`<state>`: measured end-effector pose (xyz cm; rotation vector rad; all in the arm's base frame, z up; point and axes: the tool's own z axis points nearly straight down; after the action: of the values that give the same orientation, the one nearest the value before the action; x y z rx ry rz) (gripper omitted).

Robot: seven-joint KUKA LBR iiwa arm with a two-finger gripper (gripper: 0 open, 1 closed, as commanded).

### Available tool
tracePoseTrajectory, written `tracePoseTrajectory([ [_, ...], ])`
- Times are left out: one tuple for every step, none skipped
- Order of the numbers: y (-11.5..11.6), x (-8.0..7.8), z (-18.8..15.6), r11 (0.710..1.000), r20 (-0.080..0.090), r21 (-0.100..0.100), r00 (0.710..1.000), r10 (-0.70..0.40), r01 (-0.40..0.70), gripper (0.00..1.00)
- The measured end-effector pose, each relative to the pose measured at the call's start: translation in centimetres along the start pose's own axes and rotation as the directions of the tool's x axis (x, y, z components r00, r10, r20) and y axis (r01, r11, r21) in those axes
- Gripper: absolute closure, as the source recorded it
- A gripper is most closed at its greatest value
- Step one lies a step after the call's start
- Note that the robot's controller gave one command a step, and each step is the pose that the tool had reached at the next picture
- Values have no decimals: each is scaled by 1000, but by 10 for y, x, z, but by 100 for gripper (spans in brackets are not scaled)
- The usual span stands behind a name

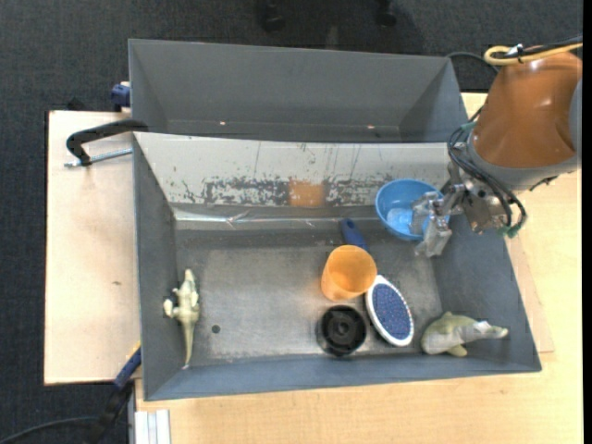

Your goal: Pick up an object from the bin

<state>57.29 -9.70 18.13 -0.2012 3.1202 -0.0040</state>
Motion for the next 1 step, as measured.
tracePoseTrajectory([
  [1,2,5,1000,-8,-3,1000,0,0,0],
])
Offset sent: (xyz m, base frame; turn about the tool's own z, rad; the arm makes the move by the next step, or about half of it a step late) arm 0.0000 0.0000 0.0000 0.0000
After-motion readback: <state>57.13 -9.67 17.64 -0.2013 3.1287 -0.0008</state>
